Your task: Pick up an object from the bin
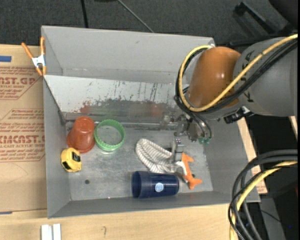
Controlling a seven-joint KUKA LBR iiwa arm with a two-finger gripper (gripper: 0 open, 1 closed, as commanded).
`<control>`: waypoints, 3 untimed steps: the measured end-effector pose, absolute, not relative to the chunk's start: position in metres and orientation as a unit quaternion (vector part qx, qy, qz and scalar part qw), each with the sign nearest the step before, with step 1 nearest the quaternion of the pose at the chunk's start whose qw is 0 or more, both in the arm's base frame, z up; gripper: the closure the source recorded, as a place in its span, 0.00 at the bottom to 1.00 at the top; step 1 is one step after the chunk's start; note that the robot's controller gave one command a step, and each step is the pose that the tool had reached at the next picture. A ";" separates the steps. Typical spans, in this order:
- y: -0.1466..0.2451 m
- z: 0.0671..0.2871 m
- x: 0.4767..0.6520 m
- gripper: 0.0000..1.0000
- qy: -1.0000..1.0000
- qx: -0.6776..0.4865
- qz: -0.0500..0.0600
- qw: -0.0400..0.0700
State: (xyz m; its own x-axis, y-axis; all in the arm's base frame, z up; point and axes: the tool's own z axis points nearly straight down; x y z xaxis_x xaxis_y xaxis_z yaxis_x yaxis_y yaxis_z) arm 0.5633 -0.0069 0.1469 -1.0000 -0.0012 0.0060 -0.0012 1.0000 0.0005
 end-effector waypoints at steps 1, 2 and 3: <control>-0.007 0.151 0.565 0.00 -1.000 0.001 0.000 -0.001; -0.008 0.092 0.547 1.00 -1.000 -0.003 0.000 0.000; -0.008 0.092 0.547 1.00 -1.000 -0.003 0.000 0.000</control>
Offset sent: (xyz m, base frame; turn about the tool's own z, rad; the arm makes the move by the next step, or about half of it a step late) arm -0.0163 -0.0026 -0.0537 0.0089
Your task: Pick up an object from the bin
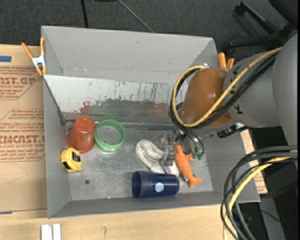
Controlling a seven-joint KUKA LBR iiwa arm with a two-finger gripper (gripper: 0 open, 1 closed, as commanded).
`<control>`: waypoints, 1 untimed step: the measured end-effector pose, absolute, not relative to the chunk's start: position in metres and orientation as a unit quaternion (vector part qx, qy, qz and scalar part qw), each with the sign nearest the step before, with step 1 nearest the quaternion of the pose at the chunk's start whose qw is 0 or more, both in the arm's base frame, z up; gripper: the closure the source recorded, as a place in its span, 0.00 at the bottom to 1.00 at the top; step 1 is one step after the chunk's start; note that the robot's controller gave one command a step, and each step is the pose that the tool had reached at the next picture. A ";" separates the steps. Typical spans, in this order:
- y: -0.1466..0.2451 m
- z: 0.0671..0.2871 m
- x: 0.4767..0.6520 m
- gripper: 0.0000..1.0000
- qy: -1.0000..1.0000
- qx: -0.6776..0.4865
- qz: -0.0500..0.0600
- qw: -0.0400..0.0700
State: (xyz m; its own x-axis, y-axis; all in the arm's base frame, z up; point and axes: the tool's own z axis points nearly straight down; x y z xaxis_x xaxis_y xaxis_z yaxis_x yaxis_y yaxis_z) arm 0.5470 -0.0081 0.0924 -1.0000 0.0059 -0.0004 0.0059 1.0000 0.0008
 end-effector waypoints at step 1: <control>-0.033 0.303 0.576 1.00 1.000 0.001 0.000 0.001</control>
Offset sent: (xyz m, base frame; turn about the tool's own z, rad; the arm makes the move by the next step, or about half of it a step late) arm 0.0000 0.0000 0.0000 0.0000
